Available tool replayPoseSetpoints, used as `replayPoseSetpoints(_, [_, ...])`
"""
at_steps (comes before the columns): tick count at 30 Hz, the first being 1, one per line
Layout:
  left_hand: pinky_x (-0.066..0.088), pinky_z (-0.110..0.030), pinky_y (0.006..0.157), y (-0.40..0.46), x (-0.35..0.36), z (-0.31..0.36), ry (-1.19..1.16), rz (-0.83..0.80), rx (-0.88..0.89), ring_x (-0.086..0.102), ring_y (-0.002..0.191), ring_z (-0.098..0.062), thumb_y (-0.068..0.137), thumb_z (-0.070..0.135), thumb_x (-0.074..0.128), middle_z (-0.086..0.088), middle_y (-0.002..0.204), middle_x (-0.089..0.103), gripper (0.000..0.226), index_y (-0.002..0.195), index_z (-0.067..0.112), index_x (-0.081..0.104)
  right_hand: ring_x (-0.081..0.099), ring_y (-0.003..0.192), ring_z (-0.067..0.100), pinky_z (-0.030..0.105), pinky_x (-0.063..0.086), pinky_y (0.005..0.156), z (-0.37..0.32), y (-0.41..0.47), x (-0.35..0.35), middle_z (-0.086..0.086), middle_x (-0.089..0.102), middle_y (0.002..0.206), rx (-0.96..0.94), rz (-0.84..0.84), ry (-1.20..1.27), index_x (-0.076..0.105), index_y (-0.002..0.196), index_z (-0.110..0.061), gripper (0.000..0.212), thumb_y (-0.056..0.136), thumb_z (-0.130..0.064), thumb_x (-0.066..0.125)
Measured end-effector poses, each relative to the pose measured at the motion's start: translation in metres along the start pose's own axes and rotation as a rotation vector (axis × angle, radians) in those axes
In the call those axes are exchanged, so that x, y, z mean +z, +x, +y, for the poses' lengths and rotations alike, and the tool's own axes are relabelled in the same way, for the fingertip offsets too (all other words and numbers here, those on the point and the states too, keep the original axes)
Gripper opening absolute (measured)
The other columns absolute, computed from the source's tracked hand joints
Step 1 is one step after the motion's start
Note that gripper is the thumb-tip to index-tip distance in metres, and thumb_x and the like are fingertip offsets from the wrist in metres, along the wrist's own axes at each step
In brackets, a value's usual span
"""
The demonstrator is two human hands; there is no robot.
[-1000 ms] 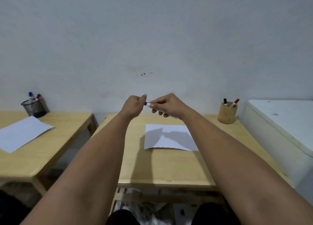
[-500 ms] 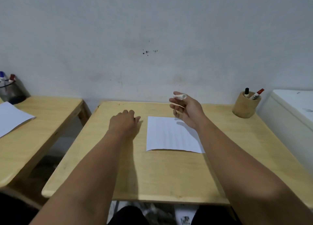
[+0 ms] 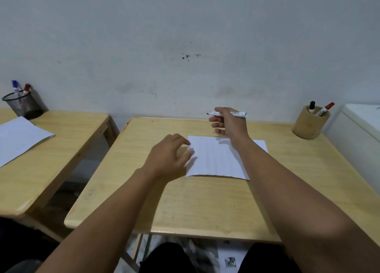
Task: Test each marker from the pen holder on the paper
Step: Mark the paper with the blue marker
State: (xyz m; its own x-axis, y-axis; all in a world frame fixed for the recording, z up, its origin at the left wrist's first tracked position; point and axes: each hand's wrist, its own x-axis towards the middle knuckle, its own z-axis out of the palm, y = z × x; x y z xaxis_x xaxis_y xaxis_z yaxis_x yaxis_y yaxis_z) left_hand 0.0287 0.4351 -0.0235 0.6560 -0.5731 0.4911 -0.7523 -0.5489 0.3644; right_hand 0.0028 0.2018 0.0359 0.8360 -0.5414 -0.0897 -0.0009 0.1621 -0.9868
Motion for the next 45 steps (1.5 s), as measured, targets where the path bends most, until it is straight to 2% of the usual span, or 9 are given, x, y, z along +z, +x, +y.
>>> replayPoseSetpoints(3, [0.051, -0.034, 0.096, -0.006, 0.009, -0.004, 0.059, -0.200, 0.147, 0.057, 0.127, -0.017, 0.090, 0.061, 0.057, 0.004, 0.138, 0.065, 0.051, 0.121, 0.023, 0.070, 0.063, 0.052, 0.014, 0.023, 0.052, 0.053, 0.003, 0.000, 0.010, 0.005, 0.077, 0.073, -0.042, -0.045, -0.090, 0.084, 0.090, -0.012, 0.020, 0.095, -0.025, 0.070])
replayPoseSetpoints(7, [0.055, -0.043, 0.081, -0.012, 0.013, -0.009, 0.069, -0.204, 0.189, 0.064, 0.109, -0.024, 0.091, 0.063, 0.056, -0.007, 0.117, 0.072, 0.057, 0.106, 0.011, 0.074, 0.064, 0.052, 0.010, 0.023, 0.055, 0.053, 0.023, 0.002, 0.028, 0.001, 0.074, 0.068, -0.102, -0.040, -0.248, 0.082, 0.089, -0.015, 0.027, 0.101, -0.036, 0.071])
replayPoseSetpoints(11, [0.057, -0.041, 0.087, -0.016, 0.017, -0.010, 0.047, -0.155, 0.181, 0.064, 0.120, -0.021, 0.089, 0.062, 0.062, -0.003, 0.131, 0.071, 0.054, 0.116, 0.017, 0.076, 0.065, 0.061, 0.017, 0.031, 0.054, 0.056, 0.050, 0.003, 0.042, 0.001, 0.077, 0.071, -0.094, -0.070, -0.225, 0.081, 0.085, -0.020, 0.021, 0.096, -0.036, 0.073])
replayPoseSetpoints(16, [0.055, -0.044, 0.093, -0.016, 0.012, -0.007, 0.030, -0.216, 0.127, 0.061, 0.127, -0.022, 0.089, 0.062, 0.062, -0.003, 0.135, 0.068, 0.057, 0.123, 0.018, 0.074, 0.068, 0.053, 0.012, 0.026, 0.054, 0.052, 0.079, 0.004, 0.052, -0.002, 0.076, 0.064, -0.105, 0.008, -0.265, 0.076, 0.080, -0.015, 0.036, 0.094, -0.048, 0.080])
replayPoseSetpoints(20, [0.051, -0.042, 0.099, -0.024, 0.008, -0.010, 0.091, -0.220, 0.048, 0.060, 0.128, -0.021, 0.087, 0.069, 0.059, 0.001, 0.139, 0.065, 0.068, 0.130, 0.018, 0.068, 0.071, 0.054, 0.014, 0.024, 0.054, 0.051, 0.089, 0.006, 0.050, 0.002, 0.077, 0.065, -0.135, 0.028, -0.259, 0.075, 0.077, -0.019, 0.031, 0.098, -0.042, 0.075])
replayPoseSetpoints(22, [0.047, -0.043, 0.104, -0.030, 0.007, -0.012, 0.158, -0.175, -0.006, 0.058, 0.126, -0.020, 0.084, 0.075, 0.055, 0.003, 0.135, 0.066, 0.073, 0.127, 0.018, 0.068, 0.070, 0.053, 0.015, 0.024, 0.053, 0.051, 0.091, 0.008, 0.049, 0.003, 0.076, 0.063, -0.125, 0.022, -0.252, 0.073, 0.071, -0.020, 0.029, 0.095, -0.037, 0.075])
replayPoseSetpoints(25, [0.031, -0.049, 0.118, -0.036, 0.009, -0.014, 0.215, -0.175, -0.133, 0.043, 0.144, -0.019, 0.078, 0.086, 0.050, 0.005, 0.151, 0.054, 0.083, 0.129, 0.022, 0.065, 0.071, 0.055, 0.016, 0.027, 0.054, 0.053, 0.094, 0.010, 0.049, 0.005, 0.076, 0.064, -0.107, 0.002, -0.251, 0.068, 0.069, -0.016, 0.028, 0.091, -0.034, 0.073])
replayPoseSetpoints(31, [0.028, -0.050, 0.119, -0.039, 0.013, -0.015, 0.240, -0.143, -0.185, 0.041, 0.145, -0.023, 0.074, 0.093, 0.043, 0.002, 0.152, 0.053, 0.093, 0.128, 0.020, 0.064, 0.076, 0.059, 0.017, 0.031, 0.060, 0.058, 0.102, 0.014, 0.048, 0.006, 0.080, 0.069, -0.131, -0.033, -0.318, 0.068, 0.075, -0.011, 0.030, 0.087, -0.038, 0.070])
replayPoseSetpoints(45, [0.024, -0.050, 0.123, -0.038, 0.013, -0.016, 0.244, -0.178, -0.210, 0.032, 0.152, -0.022, 0.072, 0.098, 0.034, 0.002, 0.160, 0.044, 0.104, 0.142, 0.024, 0.057, 0.074, 0.056, 0.012, 0.038, 0.064, 0.063, 0.102, 0.014, 0.051, 0.003, 0.079, 0.068, -0.184, -0.033, -0.460, 0.075, 0.070, -0.022, 0.024, 0.083, -0.042, 0.071])
